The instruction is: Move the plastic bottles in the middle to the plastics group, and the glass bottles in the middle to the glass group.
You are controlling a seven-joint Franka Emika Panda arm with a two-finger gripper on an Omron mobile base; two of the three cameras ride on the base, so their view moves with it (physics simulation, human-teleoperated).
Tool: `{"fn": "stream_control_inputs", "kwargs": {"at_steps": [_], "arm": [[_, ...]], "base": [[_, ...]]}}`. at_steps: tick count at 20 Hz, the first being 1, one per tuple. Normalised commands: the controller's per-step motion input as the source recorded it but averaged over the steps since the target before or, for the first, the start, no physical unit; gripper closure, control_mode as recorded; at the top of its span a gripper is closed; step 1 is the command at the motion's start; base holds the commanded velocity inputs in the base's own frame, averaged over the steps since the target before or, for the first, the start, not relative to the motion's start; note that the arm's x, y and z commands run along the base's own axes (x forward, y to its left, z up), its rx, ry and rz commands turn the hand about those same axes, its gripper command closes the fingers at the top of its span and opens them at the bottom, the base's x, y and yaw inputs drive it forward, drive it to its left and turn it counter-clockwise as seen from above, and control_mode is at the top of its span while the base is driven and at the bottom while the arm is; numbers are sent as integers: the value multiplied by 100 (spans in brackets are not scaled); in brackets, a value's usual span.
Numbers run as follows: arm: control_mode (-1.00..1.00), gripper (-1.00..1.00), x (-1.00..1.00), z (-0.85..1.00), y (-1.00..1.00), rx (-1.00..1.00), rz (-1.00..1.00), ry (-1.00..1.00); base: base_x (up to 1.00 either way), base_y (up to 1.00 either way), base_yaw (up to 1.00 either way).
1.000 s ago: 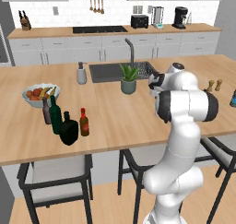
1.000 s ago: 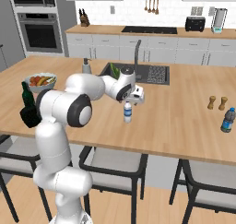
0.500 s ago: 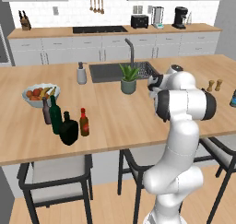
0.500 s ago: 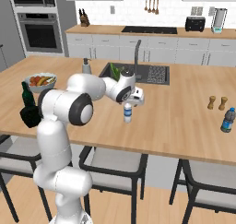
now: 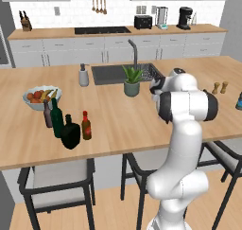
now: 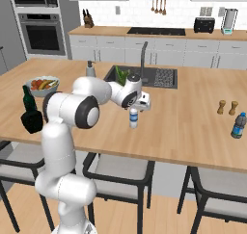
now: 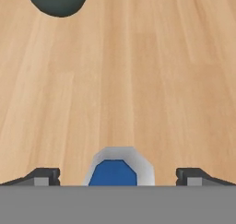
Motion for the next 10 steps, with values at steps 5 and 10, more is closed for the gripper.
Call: {"fn": "stream_control_inputs", "kwargs": {"at_steps": [5, 10], "arm": [[-100, -100, 7, -8, 0, 0, 3, 0], [-100, 100, 0, -10, 0, 0, 6, 0]], "base": [[0, 0, 0], [0, 0, 0]]}}
